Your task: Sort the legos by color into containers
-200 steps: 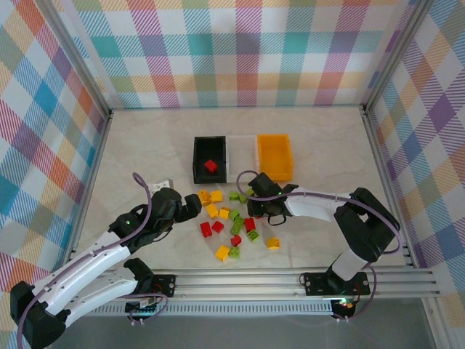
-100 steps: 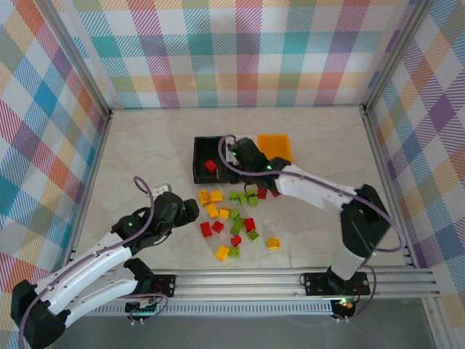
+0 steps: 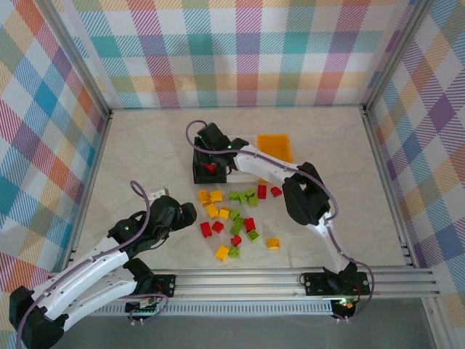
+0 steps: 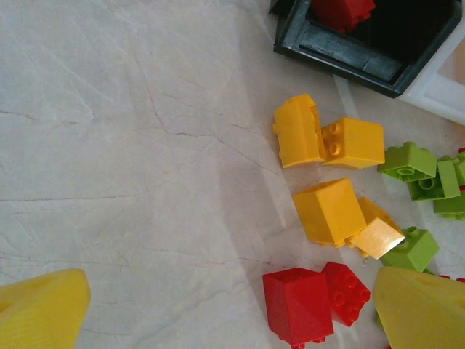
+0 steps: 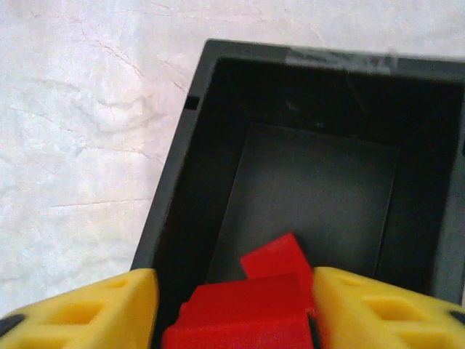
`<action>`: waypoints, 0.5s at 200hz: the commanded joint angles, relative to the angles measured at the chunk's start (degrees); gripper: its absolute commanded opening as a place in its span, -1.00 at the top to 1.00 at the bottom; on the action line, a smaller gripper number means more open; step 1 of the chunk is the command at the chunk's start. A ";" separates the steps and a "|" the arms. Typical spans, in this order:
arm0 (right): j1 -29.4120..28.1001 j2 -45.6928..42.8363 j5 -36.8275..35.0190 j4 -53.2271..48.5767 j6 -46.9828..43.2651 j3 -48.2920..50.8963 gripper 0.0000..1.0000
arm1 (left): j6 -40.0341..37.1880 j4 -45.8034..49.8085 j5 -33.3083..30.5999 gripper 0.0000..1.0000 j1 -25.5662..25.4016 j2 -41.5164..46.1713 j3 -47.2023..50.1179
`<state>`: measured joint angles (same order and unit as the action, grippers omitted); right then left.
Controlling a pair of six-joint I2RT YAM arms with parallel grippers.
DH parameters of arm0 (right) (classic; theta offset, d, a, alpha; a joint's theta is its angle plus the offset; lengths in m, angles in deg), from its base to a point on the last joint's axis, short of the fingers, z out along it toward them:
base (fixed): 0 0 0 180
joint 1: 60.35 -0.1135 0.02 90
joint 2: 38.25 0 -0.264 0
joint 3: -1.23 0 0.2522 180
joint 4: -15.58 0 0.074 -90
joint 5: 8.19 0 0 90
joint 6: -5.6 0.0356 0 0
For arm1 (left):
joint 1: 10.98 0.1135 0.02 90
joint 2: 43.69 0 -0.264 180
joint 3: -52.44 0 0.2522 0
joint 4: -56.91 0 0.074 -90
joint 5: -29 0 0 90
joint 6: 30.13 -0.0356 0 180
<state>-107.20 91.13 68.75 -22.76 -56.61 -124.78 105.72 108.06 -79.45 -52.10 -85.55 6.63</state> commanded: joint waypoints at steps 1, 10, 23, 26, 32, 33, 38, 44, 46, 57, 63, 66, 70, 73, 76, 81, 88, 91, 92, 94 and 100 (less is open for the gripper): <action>0.27 0.56 -1.09 -2.01 0.04 -4.32 -0.44 | 0.47 1.23 1.14 -1.00 -0.01 0.56 0.75; 0.27 -0.18 -0.93 -1.48 -0.33 -4.44 -0.51 | 0.21 0.95 1.48 -1.00 0.02 0.56 0.76; 0.27 -2.07 -0.83 -1.02 -0.44 -3.85 -0.56 | -0.05 0.39 2.09 -1.00 0.01 0.47 0.69; 0.27 -2.62 -0.78 -0.89 -0.46 -3.59 -0.57 | -0.24 0.17 2.34 -1.00 0.04 0.43 0.68; 0.27 -3.86 -0.53 -0.62 -0.37 -2.58 -0.57 | -0.74 -0.36 3.09 -1.00 -0.01 0.21 0.68; 0.27 -4.13 -0.46 -0.50 -0.33 -2.34 -0.58 | -0.79 -0.41 3.17 -1.00 -0.01 0.21 0.68; 0.27 -5.51 -0.04 -0.04 -0.27 -1.26 -0.59 | -1.17 -1.00 3.95 -1.00 0.01 -0.02 0.59; 0.25 -7.20 0.50 0.47 -0.08 0.66 -0.59 | -1.53 -1.48 4.78 -1.00 -0.01 -0.41 0.41; 0.20 -7.91 0.67 0.71 0.03 1.40 -0.59 | -1.65 -1.71 5.02 -1.00 -0.01 -0.70 0.35; 0.11 -11.85 2.04 1.70 0.65 6.06 -0.61 | -2.43 -2.18 6.06 -1.00 -0.05 -2.02 -0.30; 0.02 -14.20 2.49 2.10 1.00 9.00 -0.61 | -2.90 -2.38 6.66 -1.00 -0.10 -2.99 -0.74; -0.07 -15.33 2.51 2.33 1.24 10.57 -0.61 | -3.16 -2.56 7.02 -1.00 -0.07 -3.49 -0.93; -0.16 -16.99 2.51 2.54 1.56 12.74 -0.61 | -3.42 -2.84 7.42 -1.00 -0.10 -4.19 -1.19; -0.21 -18.18 2.59 2.64 1.72 14.38 -0.62 | -3.61 -3.05 7.83 -1.00 -0.17 -4.74 -1.45; -0.30 -19.43 2.72 2.64 1.95 16.07 -0.62 | -3.84 -3.31 8.16 -1.00 -0.14 -5.18 -1.63; -0.46 -21.55 2.86 2.68 2.37 18.92 -0.62 | -4.09 -3.80 8.62 -1.00 -0.33 -5.95 -1.82; -0.60 -24.44 2.63 2.78 3.08 23.03 -0.62 | -4.32 -4.45 8.91 -1.00 -0.52 -7.19 -2.13; -0.68 -25.69 2.60 2.74 3.37 24.65 -0.62 | -4.47 -4.82 9.07 -1.00 -0.67 -7.64 -2.26; -0.73 -26.12 2.60 2.71 3.52 25.29 -0.62 | -4.54 -4.88 9.15 -1.00 -0.73 -7.85 -2.24; -0.71 -26.88 2.64 2.63 3.75 26.35 -0.62 | -4.58 -5.09 9.41 -1.00 -0.89 -8.07 -2.29; -0.85 -29.35 2.60 2.51 4.35 30.14 -0.62 | -4.96 -6.01 9.90 -1.00 -1.20 -9.11 -2.38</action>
<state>-107.33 70.70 70.50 -20.62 -55.21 -104.45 103.29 105.37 -72.72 -52.28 -91.93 6.61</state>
